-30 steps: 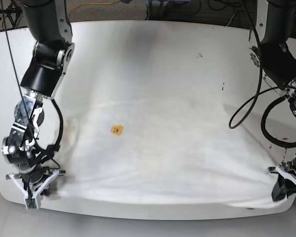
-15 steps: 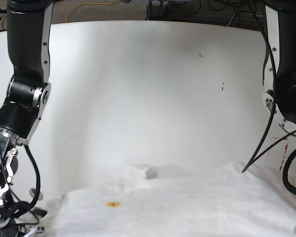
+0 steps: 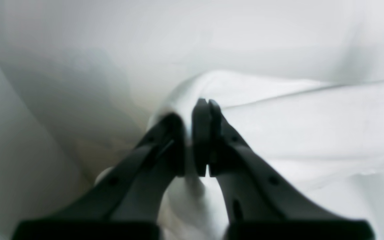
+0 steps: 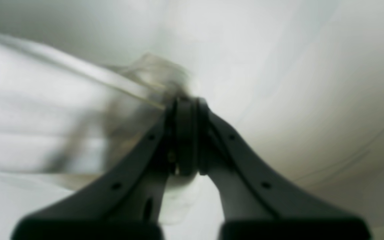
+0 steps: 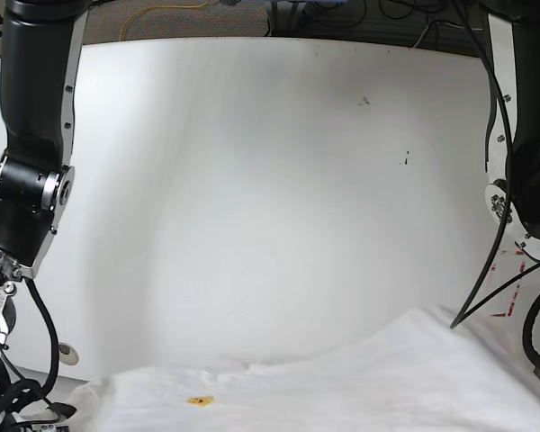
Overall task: Fold the T-shirt properly
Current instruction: 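Lift the hem with both grippers and carry it over the shirt toward the collar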
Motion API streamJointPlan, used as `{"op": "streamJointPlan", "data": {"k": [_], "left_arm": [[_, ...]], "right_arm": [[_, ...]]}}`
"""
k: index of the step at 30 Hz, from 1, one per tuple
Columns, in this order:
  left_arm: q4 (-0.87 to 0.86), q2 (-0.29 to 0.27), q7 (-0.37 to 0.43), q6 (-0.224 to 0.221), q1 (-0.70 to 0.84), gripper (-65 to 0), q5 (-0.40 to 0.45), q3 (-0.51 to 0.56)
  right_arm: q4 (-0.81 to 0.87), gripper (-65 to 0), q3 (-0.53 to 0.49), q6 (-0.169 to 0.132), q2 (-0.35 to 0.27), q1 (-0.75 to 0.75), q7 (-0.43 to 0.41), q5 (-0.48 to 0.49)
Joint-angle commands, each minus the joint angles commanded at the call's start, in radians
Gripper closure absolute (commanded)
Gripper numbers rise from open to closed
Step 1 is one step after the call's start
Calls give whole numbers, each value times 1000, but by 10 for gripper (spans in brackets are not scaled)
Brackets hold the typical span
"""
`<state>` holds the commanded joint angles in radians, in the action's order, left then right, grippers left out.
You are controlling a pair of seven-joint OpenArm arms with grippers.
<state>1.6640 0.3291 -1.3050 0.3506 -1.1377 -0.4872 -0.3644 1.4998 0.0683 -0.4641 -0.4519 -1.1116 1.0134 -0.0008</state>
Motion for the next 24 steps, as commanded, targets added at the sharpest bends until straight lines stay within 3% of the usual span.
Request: {"op": "streamJointPlan", "data": {"k": [20,24], "left_arm": [[5,-14,2,0,121,0,-2,3],[12,-40,48,0,170,0,-2,3]], "right_arm": [[-2,0,0,0,2,60,-2,-2],[-3,0,-2,0,5,74,-8,-2]]}}
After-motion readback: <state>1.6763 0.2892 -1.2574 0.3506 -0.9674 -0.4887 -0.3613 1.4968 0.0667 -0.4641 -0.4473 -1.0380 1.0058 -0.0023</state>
